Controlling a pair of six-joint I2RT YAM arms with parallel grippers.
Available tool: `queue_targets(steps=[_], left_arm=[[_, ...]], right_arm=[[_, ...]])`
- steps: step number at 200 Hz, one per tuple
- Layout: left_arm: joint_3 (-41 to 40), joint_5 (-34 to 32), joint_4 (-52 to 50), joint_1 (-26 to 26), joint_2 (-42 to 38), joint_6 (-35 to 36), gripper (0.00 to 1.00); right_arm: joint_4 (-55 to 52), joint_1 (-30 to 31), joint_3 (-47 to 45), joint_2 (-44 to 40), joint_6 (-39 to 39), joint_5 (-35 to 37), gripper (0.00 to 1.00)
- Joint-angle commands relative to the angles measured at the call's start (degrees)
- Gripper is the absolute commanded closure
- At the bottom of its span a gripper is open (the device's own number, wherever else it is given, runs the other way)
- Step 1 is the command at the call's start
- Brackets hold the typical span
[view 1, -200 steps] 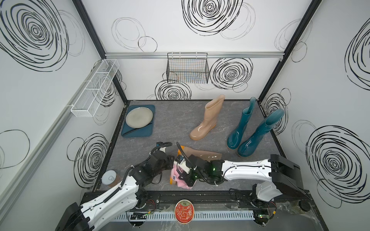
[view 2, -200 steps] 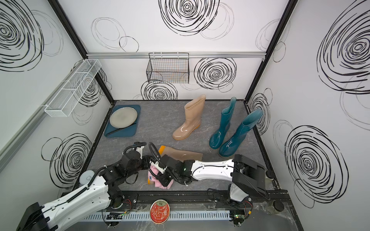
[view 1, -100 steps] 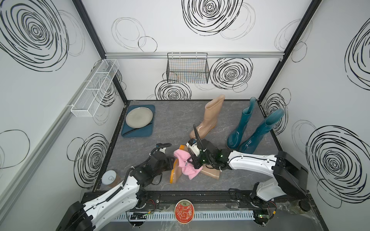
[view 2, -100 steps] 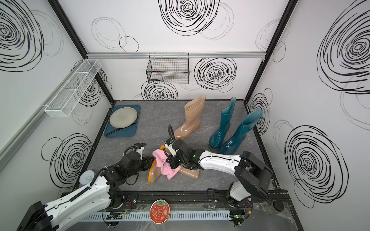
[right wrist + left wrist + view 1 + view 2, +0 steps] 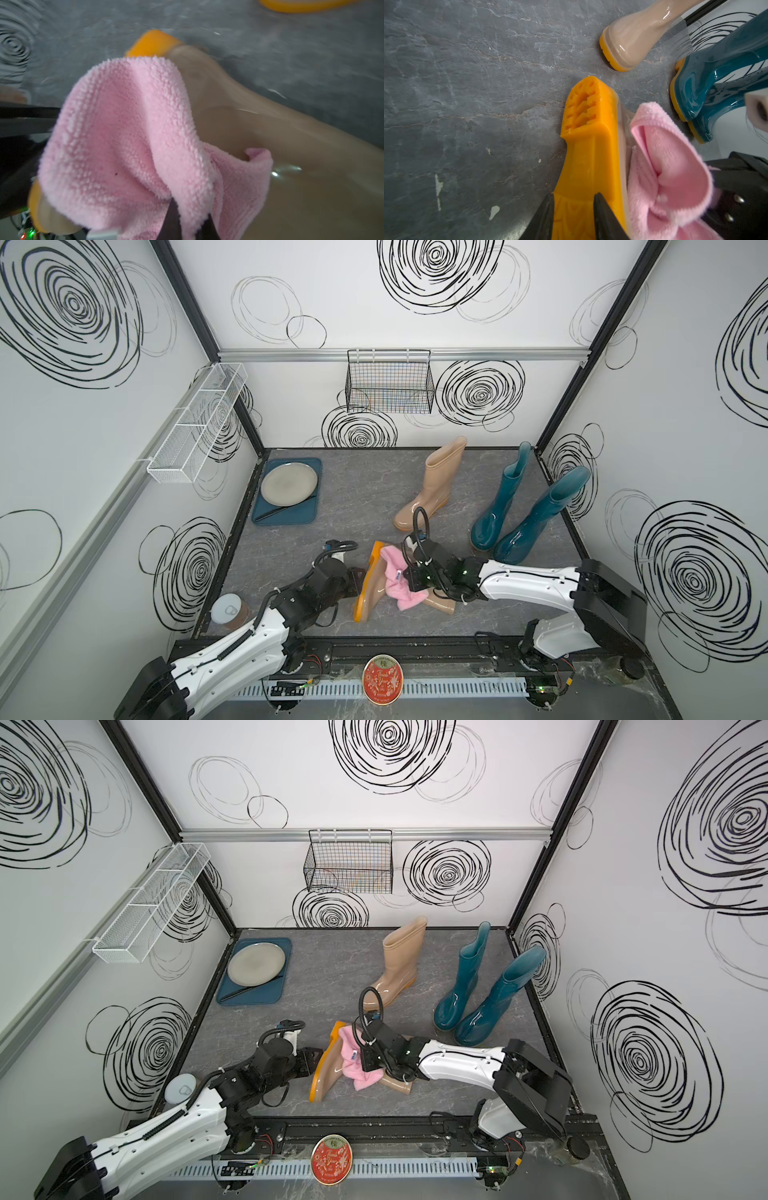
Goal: Wipe the rubber boots with a cloth
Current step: Move the rubber boot to the center of the board.
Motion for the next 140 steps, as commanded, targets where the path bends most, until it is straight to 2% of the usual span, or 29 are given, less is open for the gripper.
queue_targets(steps=[1, 16, 49, 61, 75, 94, 119, 140], left_arm=[[2.5, 1.7, 5.2, -1.1, 1.3, -0.4, 0.62], [2.4, 2.3, 6.6, -1.2, 2.7, -0.2, 0.61], [2.9, 3.5, 8.5, -1.6, 5.8, 0.6, 0.61], [2.9, 3.4, 8.8, -2.0, 6.3, 0.8, 0.61], [2.7, 3.2, 9.5, -2.7, 6.6, 0.7, 0.61], [3.0, 2.1, 8.8, -3.9, 6.8, 1.2, 0.60], [2.7, -0.3, 7.1, -5.7, 6.1, 1.6, 0.58], [2.1, -1.0, 6.4, -5.9, 5.4, 1.5, 0.58]], right_arm=[[-18.4, -0.2, -3.3, -2.2, 13.9, 8.4, 1.00], [-24.9, -0.9, -4.9, -3.4, 17.6, 8.2, 1.00], [-30.6, -1.4, -8.2, -8.7, 21.3, 8.5, 1.00], [-26.1, -1.9, -9.8, -10.3, 20.7, 8.9, 1.00], [-11.9, -2.3, -10.5, -10.4, 12.1, 4.2, 1.00], [-3.3, -2.0, -1.2, -3.7, 2.2, -0.4, 1.00], [-6.1, -2.1, 18.3, 10.5, -5.8, -8.0, 1.00], [-4.7, -3.1, 23.4, 17.1, -7.5, -9.7, 1.00]])
